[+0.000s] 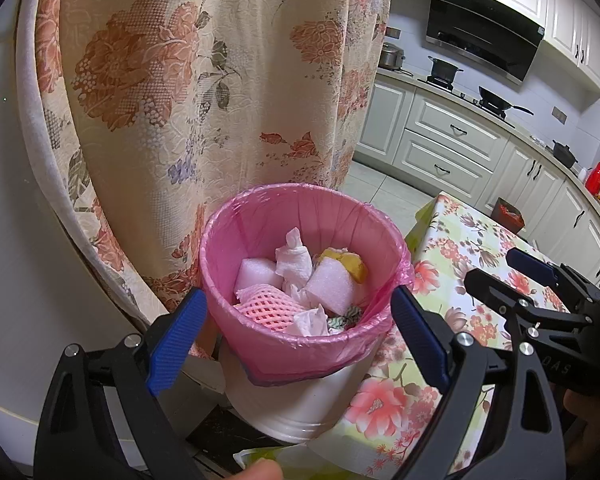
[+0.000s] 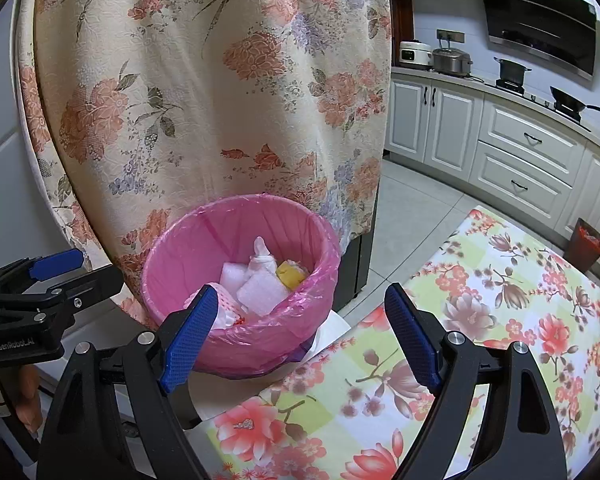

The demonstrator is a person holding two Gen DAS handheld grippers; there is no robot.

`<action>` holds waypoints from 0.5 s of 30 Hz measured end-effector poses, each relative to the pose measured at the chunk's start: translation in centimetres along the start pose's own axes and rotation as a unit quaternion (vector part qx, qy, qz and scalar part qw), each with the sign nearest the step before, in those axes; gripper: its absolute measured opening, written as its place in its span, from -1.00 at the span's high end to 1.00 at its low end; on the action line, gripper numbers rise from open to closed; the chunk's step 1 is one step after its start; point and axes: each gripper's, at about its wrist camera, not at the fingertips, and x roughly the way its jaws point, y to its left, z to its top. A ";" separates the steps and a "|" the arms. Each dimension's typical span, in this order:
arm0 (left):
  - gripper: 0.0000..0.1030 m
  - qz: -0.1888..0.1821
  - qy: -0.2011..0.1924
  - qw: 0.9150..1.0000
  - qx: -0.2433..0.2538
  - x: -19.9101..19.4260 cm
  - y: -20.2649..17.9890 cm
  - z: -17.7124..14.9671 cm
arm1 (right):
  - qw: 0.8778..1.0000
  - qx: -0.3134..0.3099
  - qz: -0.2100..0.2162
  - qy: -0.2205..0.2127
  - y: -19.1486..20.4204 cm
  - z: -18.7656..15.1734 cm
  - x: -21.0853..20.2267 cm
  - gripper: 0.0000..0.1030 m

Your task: Collect trash

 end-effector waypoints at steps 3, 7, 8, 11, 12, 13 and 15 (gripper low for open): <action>-0.75 0.000 0.001 1.000 0.000 0.0 0.0 0.0 | 1.000 -0.001 0.000 0.000 0.0 0.0 0.0 -0.56; -0.75 0.000 0.001 1.000 0.000 0.0 0.0 0.0 | 1.000 0.000 0.000 0.000 0.0 0.0 0.0 -0.56; -0.75 0.000 0.001 1.000 0.000 0.1 -0.1 0.0 | 1.000 0.000 0.000 0.000 0.0 0.0 0.0 -0.56; -0.75 0.000 0.000 1.000 0.000 0.0 -0.1 0.0 | 1.000 0.000 0.000 0.000 0.0 0.0 0.0 -0.56; -0.75 0.000 0.000 1.000 0.000 0.1 -0.1 -0.1 | 1.000 0.000 0.000 0.000 0.0 0.0 0.0 -0.56; -0.75 0.000 0.000 1.000 0.000 0.1 0.0 -0.1 | 1.000 0.000 0.000 0.000 0.0 0.0 0.0 -0.56; -0.75 0.000 0.001 1.000 0.000 0.1 -0.1 -0.1 | 1.000 -0.001 0.000 0.000 0.0 0.0 0.0 -0.56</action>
